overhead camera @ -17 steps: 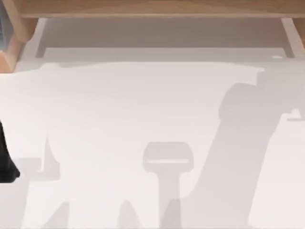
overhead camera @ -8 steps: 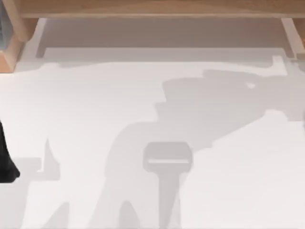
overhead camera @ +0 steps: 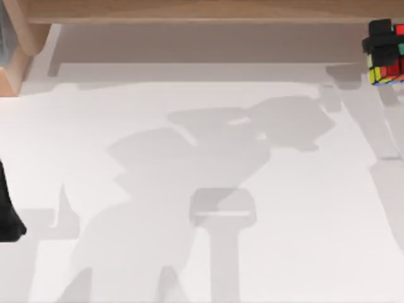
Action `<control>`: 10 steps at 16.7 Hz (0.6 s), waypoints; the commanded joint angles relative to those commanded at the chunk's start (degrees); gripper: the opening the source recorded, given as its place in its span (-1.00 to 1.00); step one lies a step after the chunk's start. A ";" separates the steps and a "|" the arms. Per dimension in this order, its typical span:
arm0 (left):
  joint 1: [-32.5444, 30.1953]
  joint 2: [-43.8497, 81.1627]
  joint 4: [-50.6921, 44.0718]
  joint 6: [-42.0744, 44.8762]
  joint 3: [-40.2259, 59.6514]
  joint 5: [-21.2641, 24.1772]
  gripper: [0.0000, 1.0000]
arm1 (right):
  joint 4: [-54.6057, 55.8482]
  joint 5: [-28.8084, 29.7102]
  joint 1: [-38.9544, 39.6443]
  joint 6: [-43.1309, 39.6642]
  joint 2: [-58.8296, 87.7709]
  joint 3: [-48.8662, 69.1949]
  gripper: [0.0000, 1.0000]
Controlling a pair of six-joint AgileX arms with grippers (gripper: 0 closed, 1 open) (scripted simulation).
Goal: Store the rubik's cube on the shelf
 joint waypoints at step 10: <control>0.00 0.00 0.00 0.00 0.00 0.00 1.00 | 59.27 15.62 20.63 1.03 2.65 -25.15 -1.00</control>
